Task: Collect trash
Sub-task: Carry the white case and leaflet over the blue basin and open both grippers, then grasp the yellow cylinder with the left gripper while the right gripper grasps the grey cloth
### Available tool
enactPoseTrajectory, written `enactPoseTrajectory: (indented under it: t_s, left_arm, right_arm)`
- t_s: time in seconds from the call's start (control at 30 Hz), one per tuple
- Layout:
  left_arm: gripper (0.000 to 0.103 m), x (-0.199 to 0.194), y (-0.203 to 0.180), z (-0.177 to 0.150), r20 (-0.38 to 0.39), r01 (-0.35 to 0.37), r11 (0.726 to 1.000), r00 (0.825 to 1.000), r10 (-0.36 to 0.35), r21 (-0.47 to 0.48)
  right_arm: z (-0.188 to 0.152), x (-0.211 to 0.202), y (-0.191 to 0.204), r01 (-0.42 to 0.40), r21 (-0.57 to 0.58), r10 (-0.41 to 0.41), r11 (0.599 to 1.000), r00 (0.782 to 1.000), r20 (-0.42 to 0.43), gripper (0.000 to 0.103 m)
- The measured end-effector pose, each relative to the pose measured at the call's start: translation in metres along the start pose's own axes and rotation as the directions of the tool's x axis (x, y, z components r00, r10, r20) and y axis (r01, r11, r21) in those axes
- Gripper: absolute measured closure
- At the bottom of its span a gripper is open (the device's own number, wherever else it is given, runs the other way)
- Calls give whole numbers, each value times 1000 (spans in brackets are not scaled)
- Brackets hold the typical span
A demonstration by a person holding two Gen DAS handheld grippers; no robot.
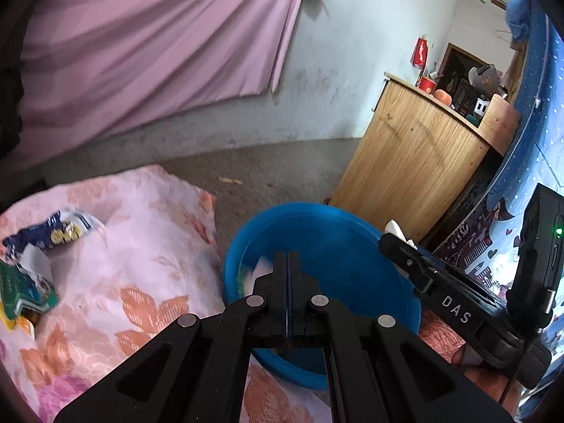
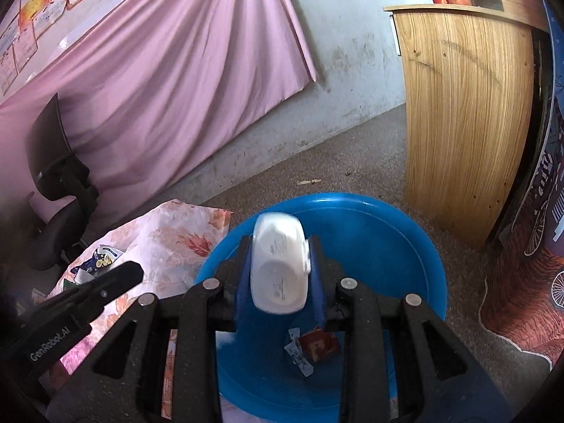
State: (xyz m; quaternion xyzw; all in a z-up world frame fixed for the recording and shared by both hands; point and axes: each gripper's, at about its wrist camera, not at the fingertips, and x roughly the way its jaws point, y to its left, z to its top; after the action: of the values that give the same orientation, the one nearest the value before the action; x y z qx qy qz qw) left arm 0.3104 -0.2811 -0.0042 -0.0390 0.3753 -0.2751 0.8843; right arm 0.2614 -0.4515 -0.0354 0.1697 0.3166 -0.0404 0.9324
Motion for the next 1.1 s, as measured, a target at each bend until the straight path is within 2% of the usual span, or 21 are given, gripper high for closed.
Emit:
enactPoseTrajectory:
  t_s: [0.13, 0.23, 0.27, 0.37, 0.43, 0.53, 0.6, 0.7, 0.73, 0.8, 0.83, 0.93, 0.97, 1.0, 1.03, 1.07, 1.1]
  left_arm:
    - [102, -8, 9, 3, 12, -10, 1000, 1000, 10, -25]
    - [90, -19, 17, 4, 45, -23, 999, 999, 25, -41]
    - [83, -24, 20, 3, 59, -31, 998, 998, 34, -47]
    - [80, -46, 37, 4, 102, -35, 996, 994, 43, -85]
    - [80, -60, 46, 5, 128, -55, 994, 989, 67, -100]
    - [69, -90, 63, 4, 198, -104, 989, 972, 124, -108]
    - [62, -111, 72, 3, 249, -146, 982, 953, 171, -118]
    - [62, -141, 88, 0, 303, -193, 972, 926, 226, -135]
    - [61, -148, 92, -1, 315, -207, 968, 918, 242, -140]
    - [48, -167, 102, -6, 344, -240, 958, 896, 280, -155]
    - [46, -176, 107, -9, 359, -259, 952, 883, 302, -164]
    - [43, -196, 119, -20, 392, -296, 938, 853, 345, -182]
    - [34, -202, 123, -24, 399, -313, 931, 841, 364, -190]
    - [19, -210, 127, -30, 413, -333, 921, 824, 389, -202]
    - [12, -217, 131, -36, 433, -349, 912, 802, 410, -218]
    - [4, -226, 136, -44, 462, -366, 898, 770, 441, -245]
    - [3, -233, 140, -49, 478, -374, 890, 751, 456, -262]
  right_arm:
    - [2, 0, 1, 0, -4, 0, 1000, 1000, 2, 43]
    - [3, -1, 5, -11, -13, 11, 1000, 1000, 18, 42]
    - [3, -3, 8, -17, -24, 18, 1000, 999, 32, 42]
    - [4, -14, 20, -46, -49, 50, 998, 994, 92, 41]
    - [5, -21, 30, -60, -72, 69, 996, 989, 134, 34]
    - [6, -33, 49, -94, -106, 115, 990, 972, 205, 24]
    - [6, -38, 62, -121, -122, 147, 985, 962, 232, 20]
    - [6, -46, 82, -138, -154, 177, 978, 944, 279, 13]
    - [5, -50, 88, -142, -167, 188, 976, 934, 303, 10]
    - [4, -58, 100, -152, -190, 211, 970, 915, 345, 3]
    - [4, -60, 105, -160, -198, 224, 967, 904, 364, 0]
    - [-1, -70, 121, -192, -227, 274, 955, 866, 419, 0]
    - [-3, -73, 126, -202, -237, 290, 950, 853, 434, 0]
    - [-6, -76, 130, -211, -250, 306, 945, 840, 448, 0]
    - [-7, -78, 136, -218, -262, 319, 940, 829, 458, 0]
    - [-9, -80, 142, -225, -280, 337, 933, 817, 468, 0]
    - [-11, -82, 146, -228, -292, 348, 929, 810, 473, 0]
